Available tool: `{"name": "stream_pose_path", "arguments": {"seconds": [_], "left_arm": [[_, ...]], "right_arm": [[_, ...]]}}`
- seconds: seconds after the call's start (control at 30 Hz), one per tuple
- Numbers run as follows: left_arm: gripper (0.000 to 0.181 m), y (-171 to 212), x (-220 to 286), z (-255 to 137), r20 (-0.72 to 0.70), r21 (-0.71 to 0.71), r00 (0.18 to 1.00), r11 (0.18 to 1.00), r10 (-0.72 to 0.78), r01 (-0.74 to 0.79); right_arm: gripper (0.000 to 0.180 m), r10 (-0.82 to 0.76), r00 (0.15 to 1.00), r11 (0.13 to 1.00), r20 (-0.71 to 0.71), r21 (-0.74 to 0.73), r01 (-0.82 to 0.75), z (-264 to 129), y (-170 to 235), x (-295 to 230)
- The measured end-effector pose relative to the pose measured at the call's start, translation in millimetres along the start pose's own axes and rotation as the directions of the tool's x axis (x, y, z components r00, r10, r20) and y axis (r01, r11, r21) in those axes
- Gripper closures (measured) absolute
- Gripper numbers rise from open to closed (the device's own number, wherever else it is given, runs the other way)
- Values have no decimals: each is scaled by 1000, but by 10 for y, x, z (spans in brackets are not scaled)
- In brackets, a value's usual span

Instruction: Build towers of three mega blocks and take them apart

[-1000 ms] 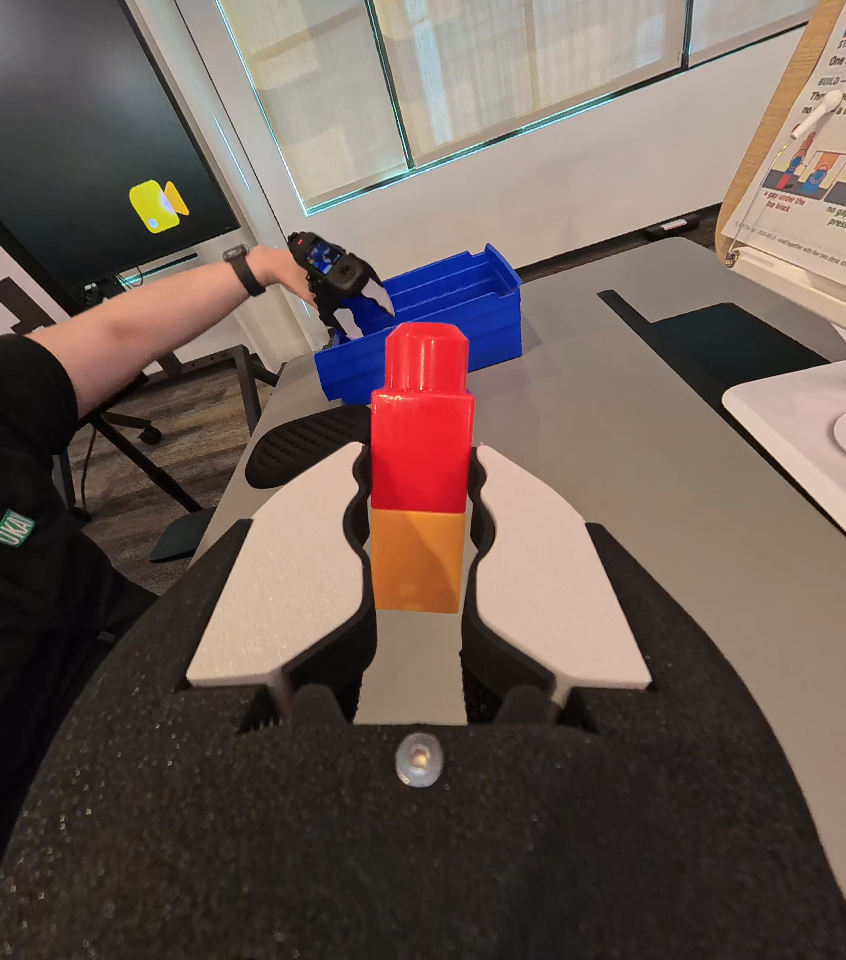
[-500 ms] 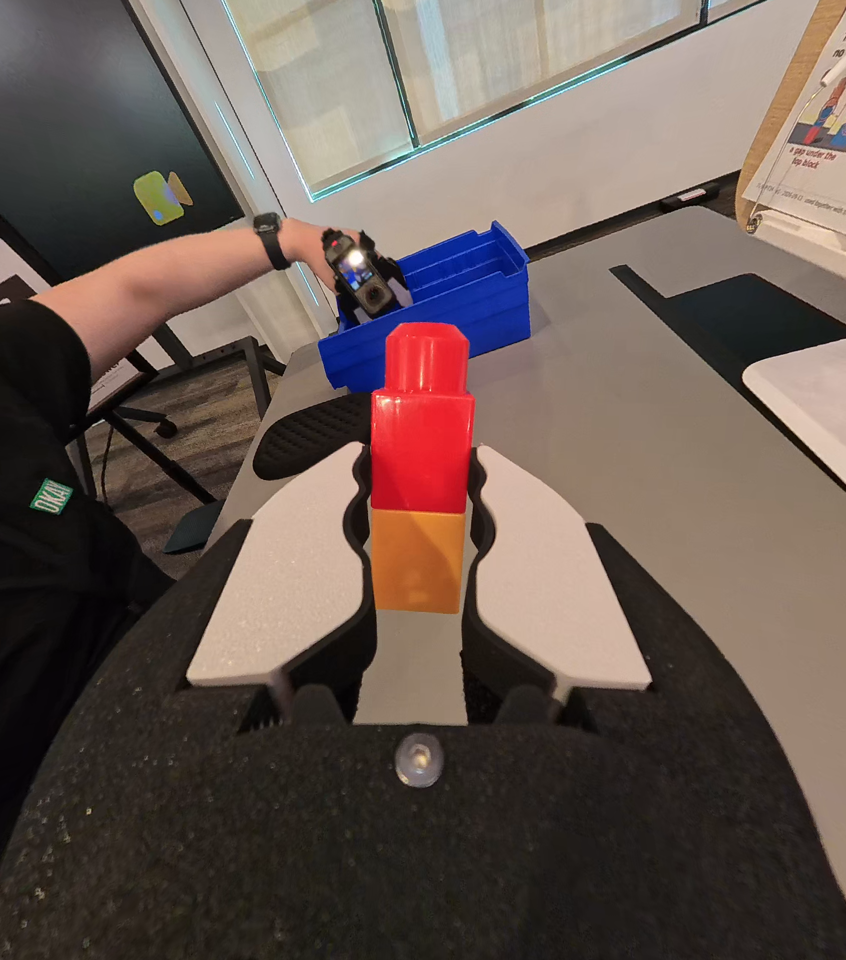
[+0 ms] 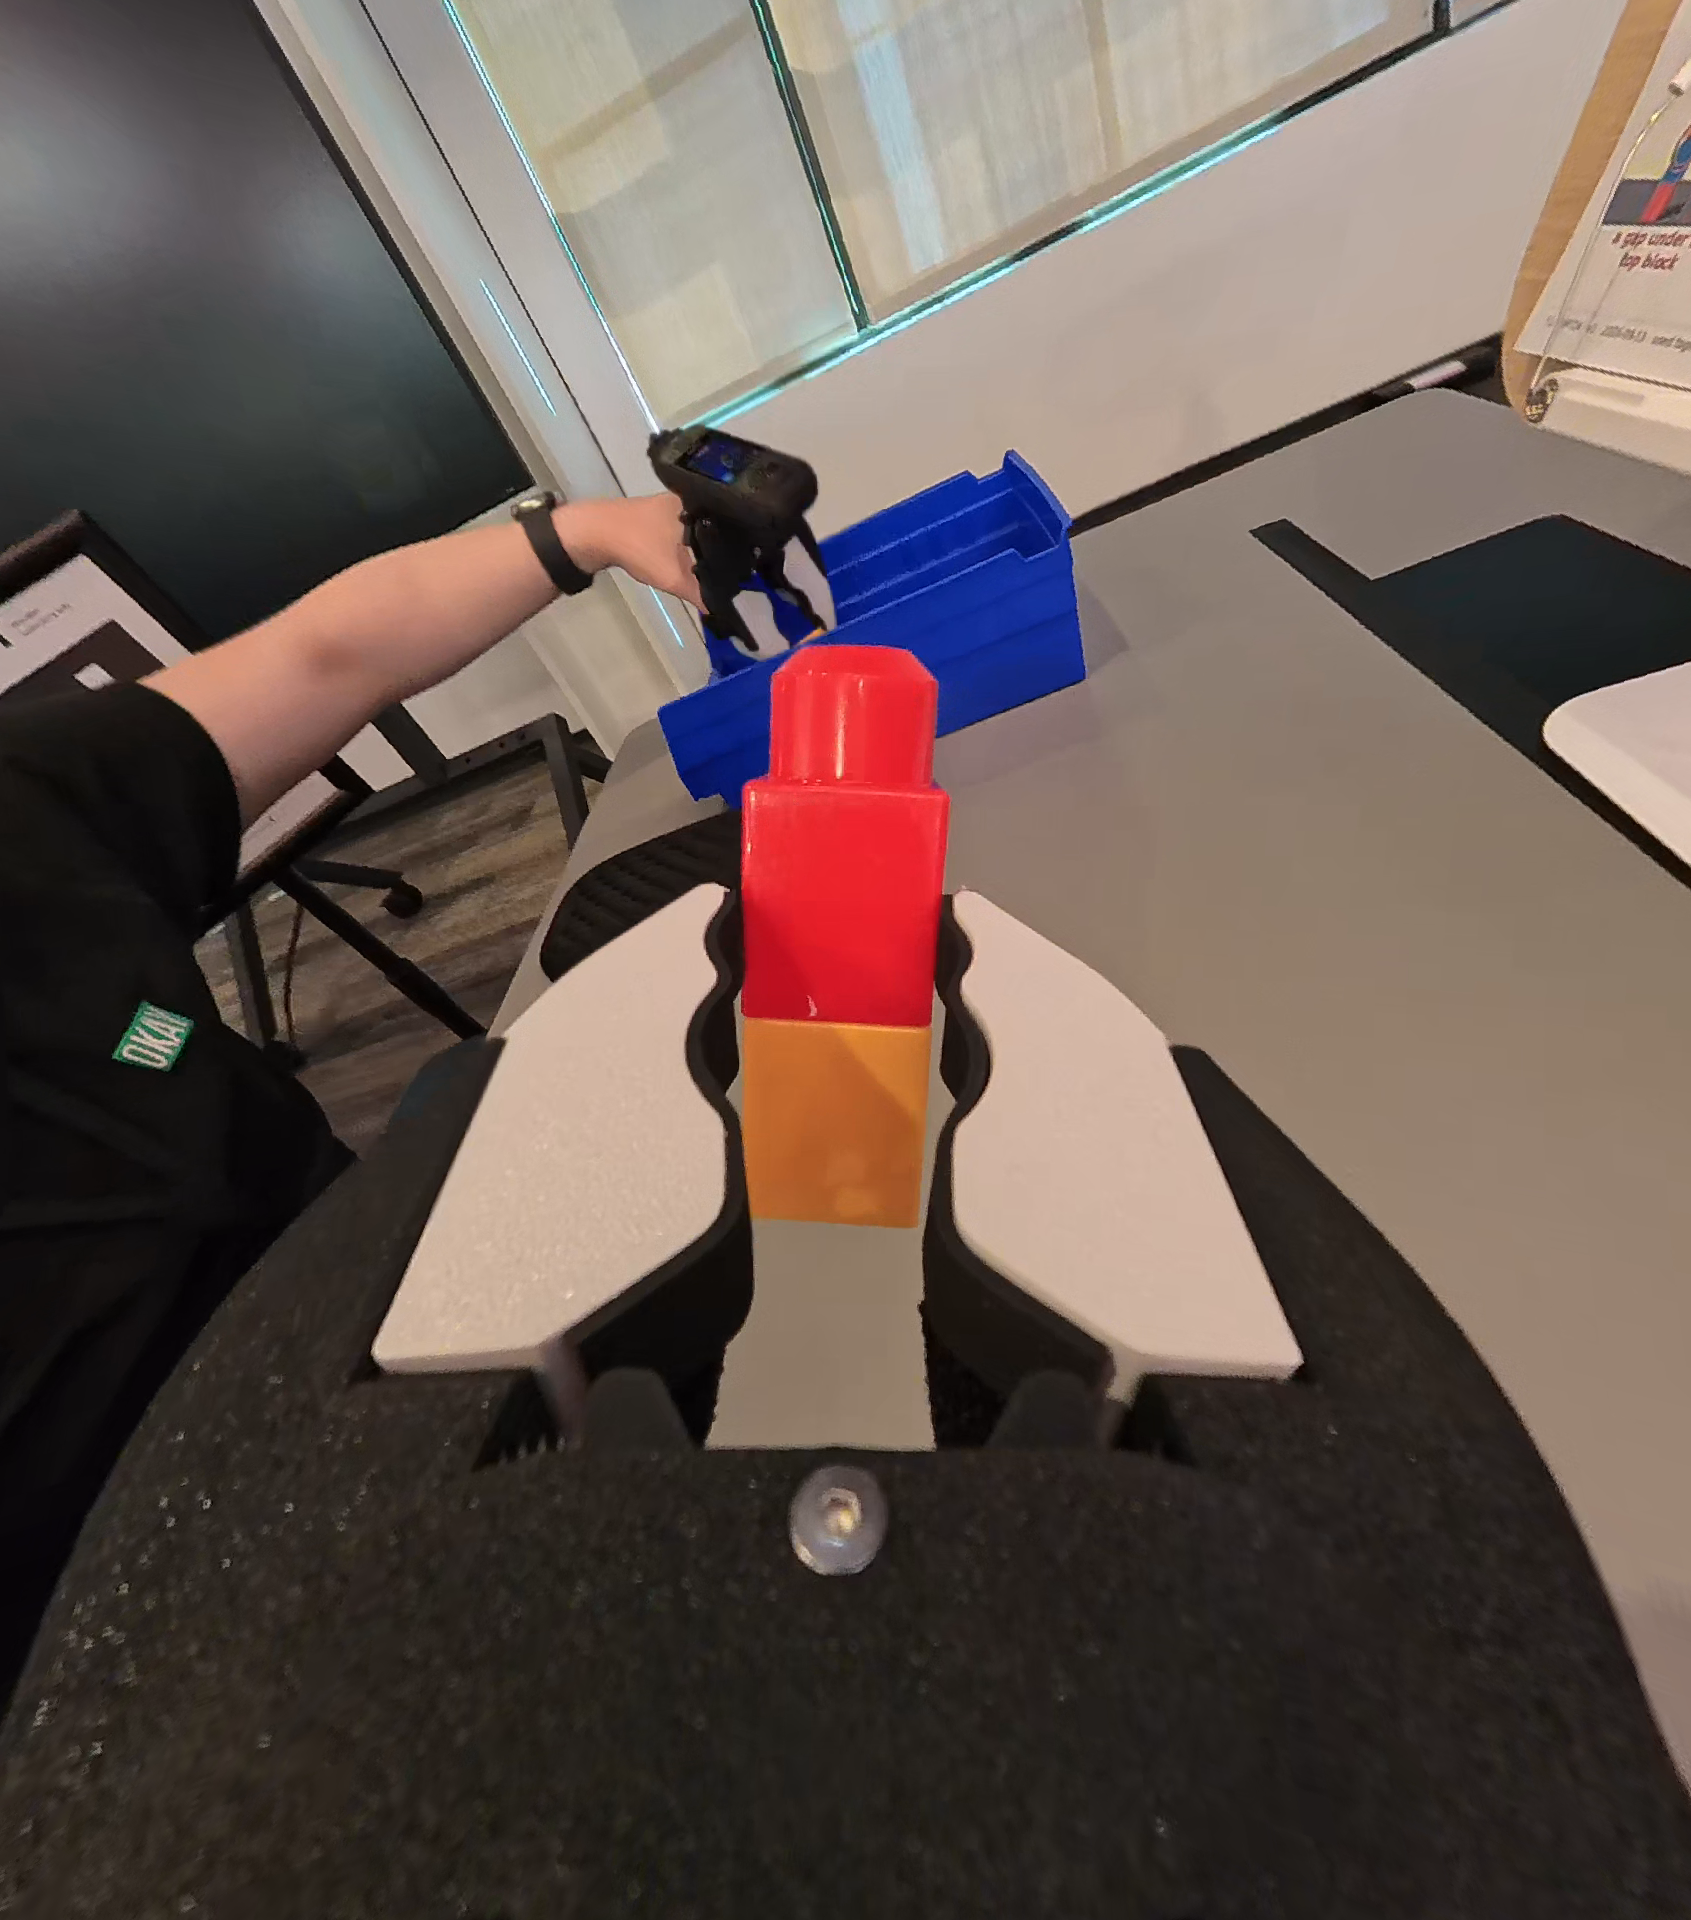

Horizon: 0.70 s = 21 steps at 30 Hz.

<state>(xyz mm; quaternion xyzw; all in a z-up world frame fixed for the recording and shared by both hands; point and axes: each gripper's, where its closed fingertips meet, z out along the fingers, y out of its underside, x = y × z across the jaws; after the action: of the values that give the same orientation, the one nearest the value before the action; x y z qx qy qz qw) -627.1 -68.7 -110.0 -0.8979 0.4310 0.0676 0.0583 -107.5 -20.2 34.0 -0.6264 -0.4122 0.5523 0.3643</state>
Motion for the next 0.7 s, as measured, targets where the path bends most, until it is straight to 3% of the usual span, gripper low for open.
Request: {"name": "stream_pose_path", "arguments": {"seconds": [0.1, 0.17, 0.33, 0.4, 0.57, 0.7], "left_arm": [[143, -376, 14, -433, 9, 265, 999, 963, -53, 49], [143, -693, 95, -817, -45, 455, 995, 885, -92, 102], [144, -1705, 645, -1866, -219, 818, 975, 543, -16, 193], [144, -2125, 943, -2177, -289, 882, 956, 403, 52, 245], [144, -3049, 1543, -2658, -373, 926, 902, 149, 219, 347], [144, -3500, 1827, -2994, -509, 842, 754, 56, 416, 537]], "right_arm": [[145, 22, 1000, 1000, 20, 21, -23, 40, 9, 39], [145, 26, 999, 999, 29, 32, -27, 67, 1, 47], [145, 14, 999, 997, 33, 81, -17, 125, -112, 6], [145, 1, 1000, 996, 22, 93, -3, 147, -168, -31], [145, -65, 998, 994, -13, 92, 66, 205, -312, -223], [145, -141, 989, 985, -51, 91, 145, 239, -452, -418]]}}
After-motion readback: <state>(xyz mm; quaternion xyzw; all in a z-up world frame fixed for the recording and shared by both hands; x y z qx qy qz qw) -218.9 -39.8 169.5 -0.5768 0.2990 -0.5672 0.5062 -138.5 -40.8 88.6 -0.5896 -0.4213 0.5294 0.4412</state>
